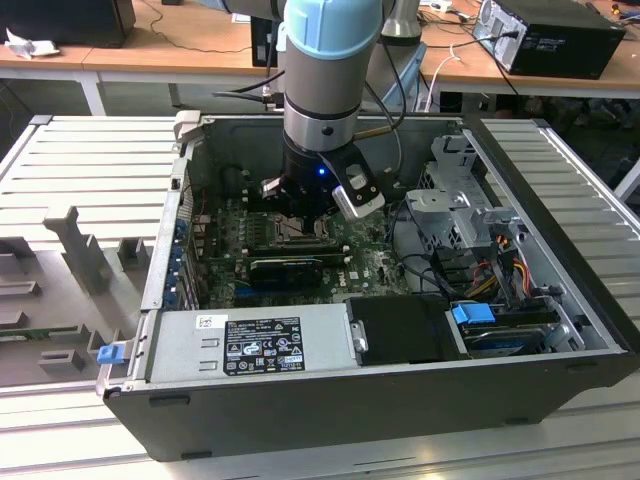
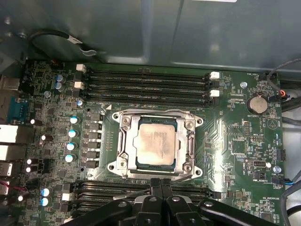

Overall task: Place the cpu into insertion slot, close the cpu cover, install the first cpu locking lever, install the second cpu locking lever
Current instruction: 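Install the second cpu locking lever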

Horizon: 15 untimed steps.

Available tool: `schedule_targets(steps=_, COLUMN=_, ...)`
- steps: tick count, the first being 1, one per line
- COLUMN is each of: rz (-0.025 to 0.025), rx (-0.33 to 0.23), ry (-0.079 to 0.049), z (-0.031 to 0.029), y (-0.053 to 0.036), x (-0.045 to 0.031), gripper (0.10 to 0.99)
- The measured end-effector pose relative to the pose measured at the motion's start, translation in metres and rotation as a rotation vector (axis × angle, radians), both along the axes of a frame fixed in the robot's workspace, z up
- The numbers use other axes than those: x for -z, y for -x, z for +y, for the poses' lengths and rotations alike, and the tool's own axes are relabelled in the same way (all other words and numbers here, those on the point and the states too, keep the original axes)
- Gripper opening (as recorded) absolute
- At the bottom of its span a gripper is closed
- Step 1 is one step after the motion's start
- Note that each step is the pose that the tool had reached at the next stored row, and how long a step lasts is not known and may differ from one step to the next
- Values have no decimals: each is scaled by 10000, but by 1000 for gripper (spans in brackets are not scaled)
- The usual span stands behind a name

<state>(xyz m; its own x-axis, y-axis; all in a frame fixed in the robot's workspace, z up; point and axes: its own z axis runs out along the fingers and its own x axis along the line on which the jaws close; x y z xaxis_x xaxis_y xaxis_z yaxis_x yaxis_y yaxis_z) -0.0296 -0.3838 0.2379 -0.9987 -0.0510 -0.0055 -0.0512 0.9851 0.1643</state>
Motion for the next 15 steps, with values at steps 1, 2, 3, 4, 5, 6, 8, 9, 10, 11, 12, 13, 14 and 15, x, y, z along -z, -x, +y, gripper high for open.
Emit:
schedule_targets(steps=1, rz=1, rx=0, ry=0, z=0, y=0, x=0, gripper=106)
schedule_targets(steps=2, rz=2, rx=0, ry=0, z=0, y=0, x=0, gripper=106)
schedule_targets(steps=3, rz=3, rx=0, ry=0, z=0, y=0, x=0, gripper=106)
schedule_targets(steps=4, rz=3, rx=1, ry=0, z=0, y=0, x=0, gripper=106)
schedule_targets(steps=5, rz=3, rx=0, ry=0, z=0, y=1, x=0, gripper=106)
schedule_targets(steps=6, rz=3, rx=-1, ry=-1, z=0, y=3, x=0, gripper=106)
schedule_targets(steps=8, rz=3, rx=1, ry=-1, z=0, y=5, x=0, gripper=106)
schedule_targets(steps=9, rz=3, rx=0, ry=-1, z=-2, y=6, x=1, gripper=106)
schedule_targets(steps=10, rz=24, rx=1, ry=-12, z=-5, y=0, x=0, gripper=106)
schedule_targets(steps=11, rz=92, rx=1, ry=-122, z=-23, y=-2, x=2, gripper=106)
schedule_targets(steps=12, rz=113, rx=0, ry=-237, z=-38, y=2, x=4, gripper=106)
schedule_targets(steps=13, rz=116, rx=0, ry=-290, z=-47, y=30, x=9, gripper=106)
schedule_targets(steps=14, rz=114, rx=-1, ry=-300, z=-46, y=72, x=19, gripper=106)
schedule_targets(steps=15, rz=116, rx=-1, ry=-299, z=-47, y=128, x=32, gripper=106)
